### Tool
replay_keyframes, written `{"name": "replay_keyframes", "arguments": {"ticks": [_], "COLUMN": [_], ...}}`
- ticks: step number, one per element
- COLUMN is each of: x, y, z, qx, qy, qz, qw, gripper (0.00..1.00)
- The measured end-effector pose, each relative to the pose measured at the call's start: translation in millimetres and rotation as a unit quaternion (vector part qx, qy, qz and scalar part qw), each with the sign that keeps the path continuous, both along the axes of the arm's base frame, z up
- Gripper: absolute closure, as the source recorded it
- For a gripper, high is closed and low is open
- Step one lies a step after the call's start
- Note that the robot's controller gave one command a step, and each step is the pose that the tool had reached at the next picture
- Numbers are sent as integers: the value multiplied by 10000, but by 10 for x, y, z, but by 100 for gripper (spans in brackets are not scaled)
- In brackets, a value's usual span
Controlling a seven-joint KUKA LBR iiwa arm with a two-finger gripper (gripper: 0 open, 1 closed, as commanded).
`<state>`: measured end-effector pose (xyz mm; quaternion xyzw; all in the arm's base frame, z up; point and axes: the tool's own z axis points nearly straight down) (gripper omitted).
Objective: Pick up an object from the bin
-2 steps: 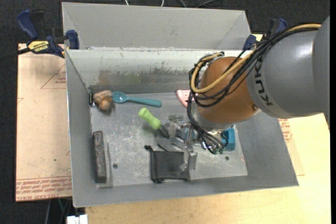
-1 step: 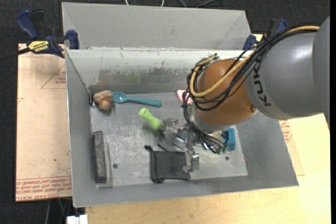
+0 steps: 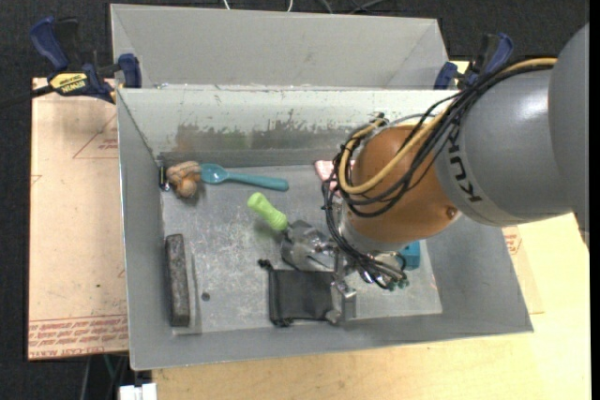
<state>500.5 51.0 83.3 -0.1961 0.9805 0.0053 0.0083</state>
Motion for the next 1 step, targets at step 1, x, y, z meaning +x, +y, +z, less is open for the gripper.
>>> {"name": "replay_keyframes", "arguments": {"ticks": [1], "x": [-11], "y": [41], "z": [-73], "qx": [8], "qy": [8], "qz": [-554], "qw": [9985], "gripper": [0]}}
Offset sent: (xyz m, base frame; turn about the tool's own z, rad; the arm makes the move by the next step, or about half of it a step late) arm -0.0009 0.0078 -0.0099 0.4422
